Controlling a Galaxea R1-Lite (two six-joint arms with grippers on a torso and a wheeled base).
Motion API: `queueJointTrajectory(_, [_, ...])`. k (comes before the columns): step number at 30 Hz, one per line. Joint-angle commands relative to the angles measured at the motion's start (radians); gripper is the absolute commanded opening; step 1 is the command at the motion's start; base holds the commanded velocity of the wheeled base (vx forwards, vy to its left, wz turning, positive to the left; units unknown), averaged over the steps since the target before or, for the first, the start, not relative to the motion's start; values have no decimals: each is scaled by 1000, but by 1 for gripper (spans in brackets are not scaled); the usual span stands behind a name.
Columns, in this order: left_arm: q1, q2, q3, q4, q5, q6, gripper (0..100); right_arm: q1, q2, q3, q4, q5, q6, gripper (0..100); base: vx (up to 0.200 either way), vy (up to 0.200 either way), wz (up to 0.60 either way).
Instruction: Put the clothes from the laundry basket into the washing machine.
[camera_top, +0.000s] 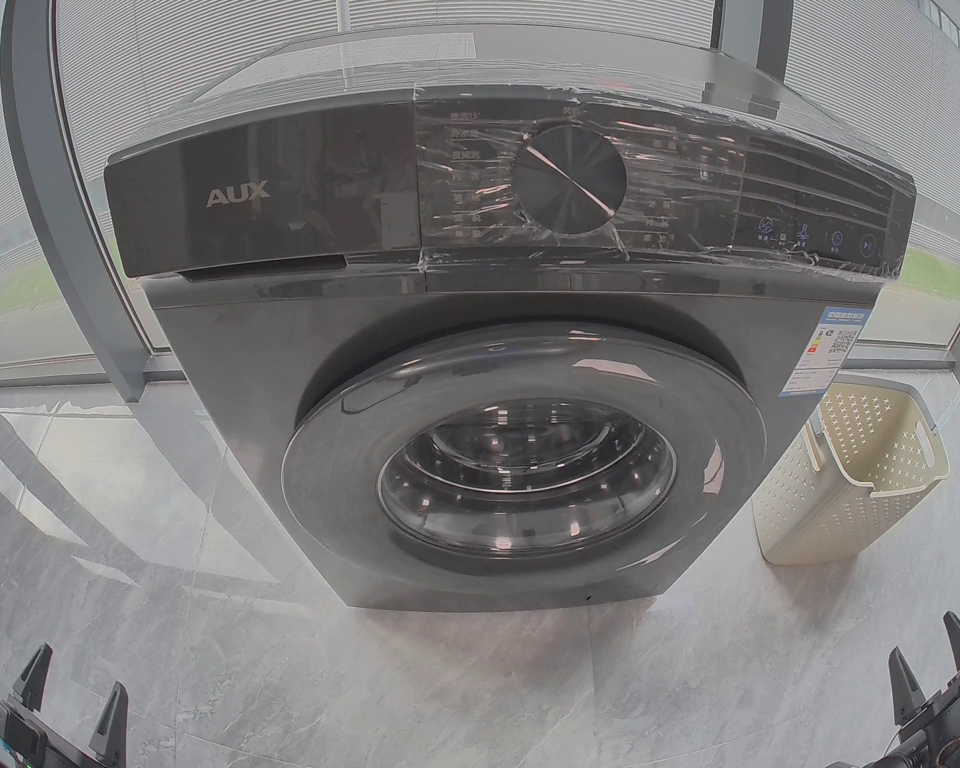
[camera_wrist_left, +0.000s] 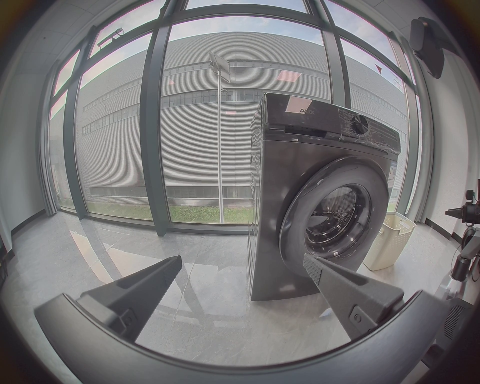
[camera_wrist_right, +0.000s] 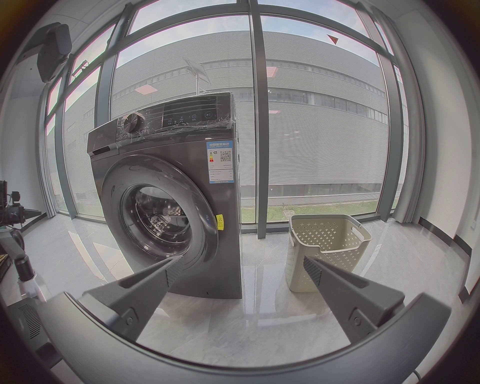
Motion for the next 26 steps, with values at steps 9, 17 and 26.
queueJointTrajectory(9, [0,-16,15,0,0,-1,100,-1,-13,18,-1,0,0,100,0,0,0])
queueJointTrajectory(17, [0,-16,16,0,2,-2,100,-1,-13,18,-1,0,0,100,0,0,0])
queueJointTrajectory(26, [0,-16,16,0,0,-2,100,-1,-13,18,-1,0,0,100,0,0,0])
